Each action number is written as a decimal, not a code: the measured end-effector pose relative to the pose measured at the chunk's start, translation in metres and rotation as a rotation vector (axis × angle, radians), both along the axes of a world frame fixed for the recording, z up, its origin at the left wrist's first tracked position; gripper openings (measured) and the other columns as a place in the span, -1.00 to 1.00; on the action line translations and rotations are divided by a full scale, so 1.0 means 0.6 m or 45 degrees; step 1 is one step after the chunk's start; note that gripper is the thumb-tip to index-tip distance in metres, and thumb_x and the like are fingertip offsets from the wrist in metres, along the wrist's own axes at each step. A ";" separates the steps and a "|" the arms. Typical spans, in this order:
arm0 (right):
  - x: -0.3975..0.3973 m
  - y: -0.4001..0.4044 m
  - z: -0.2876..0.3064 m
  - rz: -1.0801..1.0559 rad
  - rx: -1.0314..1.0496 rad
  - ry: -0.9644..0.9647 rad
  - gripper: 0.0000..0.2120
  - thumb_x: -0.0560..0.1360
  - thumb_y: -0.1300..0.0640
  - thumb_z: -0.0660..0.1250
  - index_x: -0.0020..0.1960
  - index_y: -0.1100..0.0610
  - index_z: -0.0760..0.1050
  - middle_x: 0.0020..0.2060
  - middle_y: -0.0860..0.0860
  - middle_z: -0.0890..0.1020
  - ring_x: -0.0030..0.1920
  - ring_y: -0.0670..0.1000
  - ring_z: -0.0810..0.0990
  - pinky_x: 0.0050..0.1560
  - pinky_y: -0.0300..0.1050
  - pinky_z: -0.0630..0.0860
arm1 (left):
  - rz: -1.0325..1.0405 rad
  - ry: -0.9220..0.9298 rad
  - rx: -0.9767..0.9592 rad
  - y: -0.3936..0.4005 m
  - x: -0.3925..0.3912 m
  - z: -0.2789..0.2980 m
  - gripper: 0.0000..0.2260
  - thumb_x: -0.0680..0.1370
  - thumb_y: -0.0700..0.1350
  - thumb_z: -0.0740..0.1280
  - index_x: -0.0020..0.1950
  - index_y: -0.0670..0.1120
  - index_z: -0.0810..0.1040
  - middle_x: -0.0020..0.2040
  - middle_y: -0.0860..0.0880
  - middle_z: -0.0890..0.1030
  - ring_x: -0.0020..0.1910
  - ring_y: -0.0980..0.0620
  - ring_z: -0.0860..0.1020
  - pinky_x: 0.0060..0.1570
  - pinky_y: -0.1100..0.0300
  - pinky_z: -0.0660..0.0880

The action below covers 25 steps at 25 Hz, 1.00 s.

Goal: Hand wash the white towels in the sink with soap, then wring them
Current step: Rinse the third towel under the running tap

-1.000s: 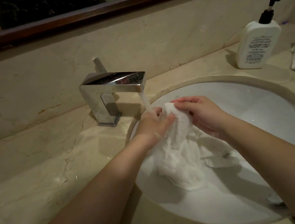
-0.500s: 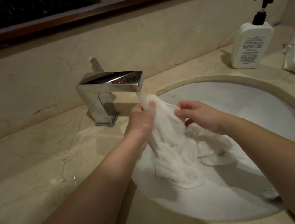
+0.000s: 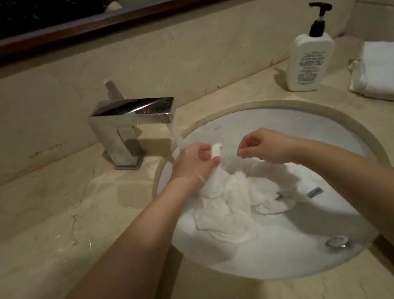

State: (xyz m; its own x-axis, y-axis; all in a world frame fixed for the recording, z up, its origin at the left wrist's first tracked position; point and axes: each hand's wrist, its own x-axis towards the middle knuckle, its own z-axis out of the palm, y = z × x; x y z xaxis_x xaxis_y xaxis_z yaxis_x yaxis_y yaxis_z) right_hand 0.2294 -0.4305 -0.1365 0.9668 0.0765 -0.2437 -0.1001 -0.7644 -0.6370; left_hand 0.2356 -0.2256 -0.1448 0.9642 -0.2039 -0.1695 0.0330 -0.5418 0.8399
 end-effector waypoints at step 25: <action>-0.052 -0.082 0.058 -0.148 0.976 0.126 -0.71 0.61 0.06 0.22 -0.19 0.23 0.49 -0.29 0.12 0.55 -0.22 0.07 0.50 -0.11 -0.09 0.41 | 0.031 0.341 -0.512 -0.073 0.015 0.049 -0.73 0.66 -0.09 0.24 -0.24 -0.07 0.49 -0.41 0.05 0.50 -0.46 0.12 0.43 -0.34 0.25 0.37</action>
State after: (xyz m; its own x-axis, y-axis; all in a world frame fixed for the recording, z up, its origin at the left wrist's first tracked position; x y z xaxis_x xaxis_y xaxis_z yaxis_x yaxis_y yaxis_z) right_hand 0.1981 -0.4796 -0.1019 0.9556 0.1579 -0.2489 -0.2361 -0.0955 -0.9670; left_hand 0.2447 -0.2695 -0.1156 0.9027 -0.2819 -0.3250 0.2857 -0.1721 0.9427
